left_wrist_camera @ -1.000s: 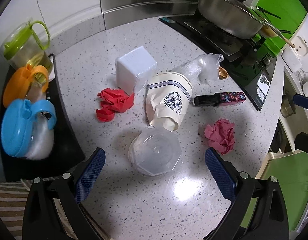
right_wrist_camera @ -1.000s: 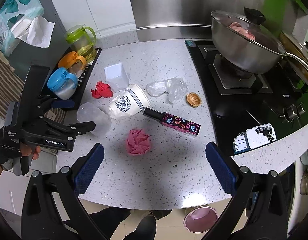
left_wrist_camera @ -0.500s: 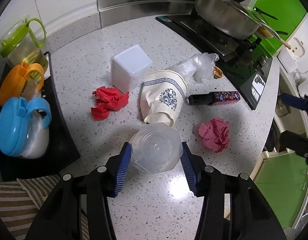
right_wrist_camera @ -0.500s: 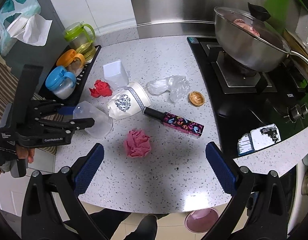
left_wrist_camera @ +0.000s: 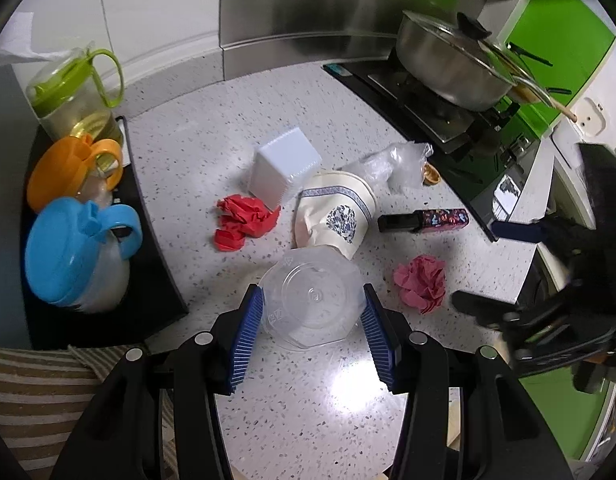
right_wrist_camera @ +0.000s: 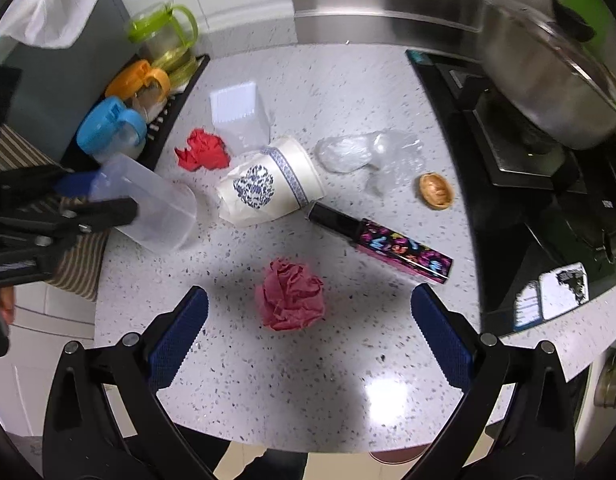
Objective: Collect trash
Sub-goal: 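Grasp the clear plastic cup with the left gripper while the right gripper grasps the pink crumpled paper, then carry the cup and pink paper with both grippers over the wastebasket, then open the left gripper to drop the cup while the right gripper releases the pink paper, then lift both tools away from the wastebasket and move them over the counter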
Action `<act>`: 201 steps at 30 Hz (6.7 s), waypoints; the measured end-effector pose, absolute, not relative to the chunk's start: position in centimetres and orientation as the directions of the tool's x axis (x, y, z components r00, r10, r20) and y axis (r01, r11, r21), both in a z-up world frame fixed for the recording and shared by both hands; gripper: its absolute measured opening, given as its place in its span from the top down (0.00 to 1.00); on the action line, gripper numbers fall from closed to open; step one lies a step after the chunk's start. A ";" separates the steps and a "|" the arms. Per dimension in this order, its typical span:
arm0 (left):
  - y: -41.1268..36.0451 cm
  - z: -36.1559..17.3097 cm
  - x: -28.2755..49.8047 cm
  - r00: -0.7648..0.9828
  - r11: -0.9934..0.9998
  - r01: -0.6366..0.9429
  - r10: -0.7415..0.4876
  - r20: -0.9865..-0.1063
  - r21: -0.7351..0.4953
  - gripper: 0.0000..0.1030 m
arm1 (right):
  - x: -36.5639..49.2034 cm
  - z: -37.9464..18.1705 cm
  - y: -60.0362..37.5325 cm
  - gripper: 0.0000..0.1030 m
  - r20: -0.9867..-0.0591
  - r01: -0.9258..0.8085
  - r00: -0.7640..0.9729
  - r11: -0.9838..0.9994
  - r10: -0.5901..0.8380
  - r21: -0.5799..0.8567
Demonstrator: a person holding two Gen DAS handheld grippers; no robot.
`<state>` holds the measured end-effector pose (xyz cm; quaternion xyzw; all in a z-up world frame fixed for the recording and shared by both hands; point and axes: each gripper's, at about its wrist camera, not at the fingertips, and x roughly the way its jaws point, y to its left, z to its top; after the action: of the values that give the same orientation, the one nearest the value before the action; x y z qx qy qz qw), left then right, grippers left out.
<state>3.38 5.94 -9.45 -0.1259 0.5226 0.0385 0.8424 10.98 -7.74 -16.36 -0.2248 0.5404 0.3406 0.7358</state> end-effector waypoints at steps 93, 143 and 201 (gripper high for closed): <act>-46.3 -39.3 3.9 0.061 0.617 0.763 -0.367 -0.928 -0.194 0.52 | -9.6 -34.7 -62.0 0.64 -0.899 0.271 0.434 0.960 -0.057 0.070; -40.7 -46.9 10.4 0.069 0.729 0.643 -0.361 -0.930 -0.235 0.06 | -2.6 -47.4 -61.1 0.06 -0.938 0.263 0.348 0.959 0.009 0.106; -4.5 -4.8 -3.0 0.486 0.992 0.080 -0.127 -0.865 -0.101 0.06 | -2.4 -3.4 -29.0 0.04 -0.813 -0.370 0.513 0.925 0.277 0.082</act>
<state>-3.03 -4.48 -4.82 -0.0235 0.5036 -0.0600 0.8615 -2.40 -28.96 -3.37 -0.0507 0.4570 0.1863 0.8682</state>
